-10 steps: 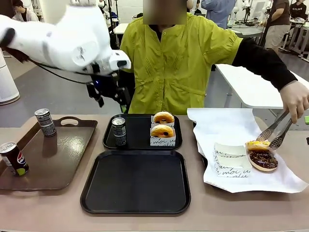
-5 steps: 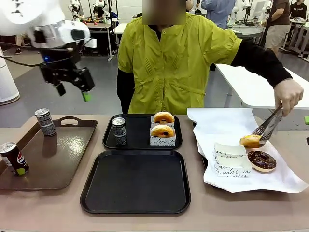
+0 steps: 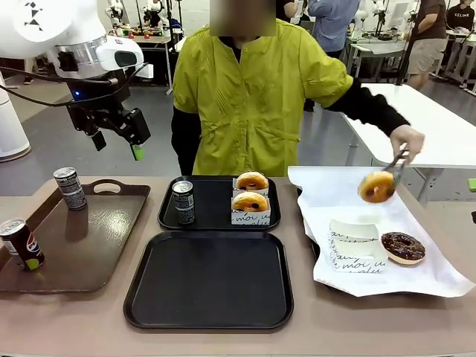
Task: Set up donuts and drinks on trays.
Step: Pick up one Pepsi coke from the Handle tray and place it on the Flat Tray without a Pepsi coke.
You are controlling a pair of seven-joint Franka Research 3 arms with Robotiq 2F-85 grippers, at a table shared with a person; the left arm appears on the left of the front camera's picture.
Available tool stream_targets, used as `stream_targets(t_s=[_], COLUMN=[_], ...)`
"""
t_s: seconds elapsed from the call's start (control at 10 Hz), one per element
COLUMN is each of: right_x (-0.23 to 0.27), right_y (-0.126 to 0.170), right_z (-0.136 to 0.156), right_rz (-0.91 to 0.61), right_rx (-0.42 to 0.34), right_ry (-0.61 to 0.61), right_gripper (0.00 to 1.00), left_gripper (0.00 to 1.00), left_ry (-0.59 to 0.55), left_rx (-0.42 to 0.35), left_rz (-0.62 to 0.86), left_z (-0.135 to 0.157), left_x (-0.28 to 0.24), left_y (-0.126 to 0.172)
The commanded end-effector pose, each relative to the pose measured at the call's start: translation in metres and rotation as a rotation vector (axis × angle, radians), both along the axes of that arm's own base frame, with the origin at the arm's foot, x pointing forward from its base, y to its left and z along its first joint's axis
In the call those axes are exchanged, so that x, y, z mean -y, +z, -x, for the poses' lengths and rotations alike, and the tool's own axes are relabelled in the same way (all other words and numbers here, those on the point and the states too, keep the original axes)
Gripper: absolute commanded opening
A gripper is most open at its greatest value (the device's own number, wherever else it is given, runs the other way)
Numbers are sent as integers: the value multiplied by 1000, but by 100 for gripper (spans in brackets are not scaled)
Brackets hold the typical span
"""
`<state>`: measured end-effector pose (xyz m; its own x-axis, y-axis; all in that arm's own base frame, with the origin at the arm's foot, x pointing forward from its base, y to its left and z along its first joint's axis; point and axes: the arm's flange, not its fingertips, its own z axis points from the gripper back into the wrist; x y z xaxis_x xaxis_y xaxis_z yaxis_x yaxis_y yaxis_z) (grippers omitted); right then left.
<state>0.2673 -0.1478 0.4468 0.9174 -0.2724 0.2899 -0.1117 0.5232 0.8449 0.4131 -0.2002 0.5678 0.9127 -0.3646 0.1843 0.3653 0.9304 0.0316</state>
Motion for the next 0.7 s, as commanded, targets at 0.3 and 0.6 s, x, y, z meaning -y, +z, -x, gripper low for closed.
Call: stream_targets(t_s=[0.3,0.6], right_x=[0,0], right_y=[0,0], right_z=[-2,-2], right_rz=[-2,-2], right_rx=[4,4], right_ry=[-1,-1], right_gripper=[100,100], left_gripper=[100,100], left_ry=[52,127], left_rx=[-27,-75], left_rz=[2,47], left_z=[-40,-91], left_x=[-42,-118], left_y=[-7,-11])
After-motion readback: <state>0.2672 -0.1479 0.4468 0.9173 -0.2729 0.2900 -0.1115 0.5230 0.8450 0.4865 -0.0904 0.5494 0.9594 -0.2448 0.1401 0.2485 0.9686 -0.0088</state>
